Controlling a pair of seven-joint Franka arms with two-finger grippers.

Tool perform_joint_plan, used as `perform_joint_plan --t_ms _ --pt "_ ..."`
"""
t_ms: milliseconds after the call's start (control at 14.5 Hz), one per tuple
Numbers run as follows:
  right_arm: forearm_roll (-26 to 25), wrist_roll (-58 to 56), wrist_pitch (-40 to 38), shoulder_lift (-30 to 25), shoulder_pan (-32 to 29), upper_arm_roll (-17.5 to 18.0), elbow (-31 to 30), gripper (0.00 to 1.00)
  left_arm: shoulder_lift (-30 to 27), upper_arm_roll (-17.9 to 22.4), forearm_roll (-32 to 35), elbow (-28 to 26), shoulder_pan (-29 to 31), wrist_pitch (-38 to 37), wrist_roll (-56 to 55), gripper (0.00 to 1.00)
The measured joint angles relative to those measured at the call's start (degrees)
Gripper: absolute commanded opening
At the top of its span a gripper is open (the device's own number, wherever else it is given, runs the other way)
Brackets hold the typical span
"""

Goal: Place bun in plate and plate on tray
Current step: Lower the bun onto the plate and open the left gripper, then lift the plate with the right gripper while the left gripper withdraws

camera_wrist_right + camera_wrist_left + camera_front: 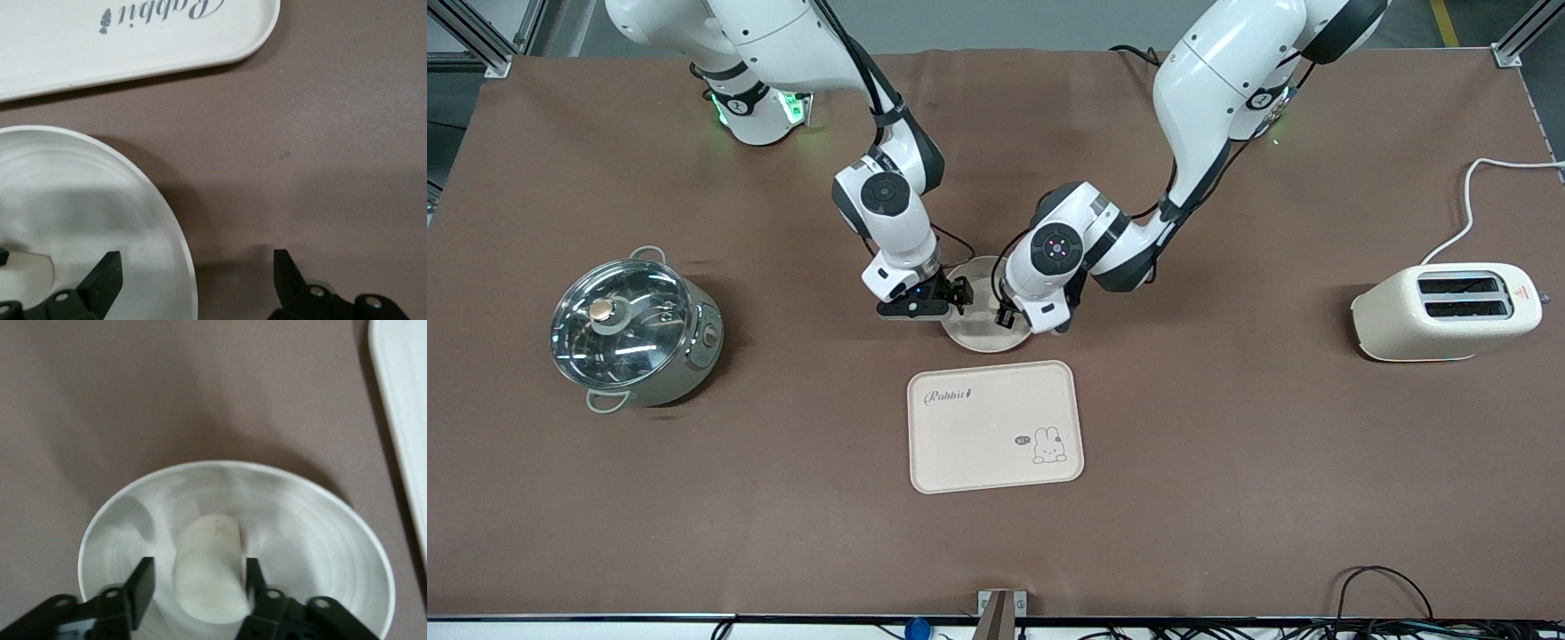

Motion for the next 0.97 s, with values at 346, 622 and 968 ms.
perform_joint_plan --t_ms 346,622,968 --pt "0.0 -0.05 0.47 0.0 0.0 0.0 -0.01 1.0 -1.7 0.87 2.12 3.04 1.58 -3.97 0.25 1.0" --pt "0.0 -0.09 1.08 0.0 0.0 0.0 -0.02 0.13 -7.17 0.96 7.42 10.51 6.8 -18.02 9.38 1.0" --pt "0.0 1.09 1.18 0.0 0.11 0.08 -0.04 0.0 -17.62 1.12 7.72 13.07 16.57 -27.82 34.74 1.0"
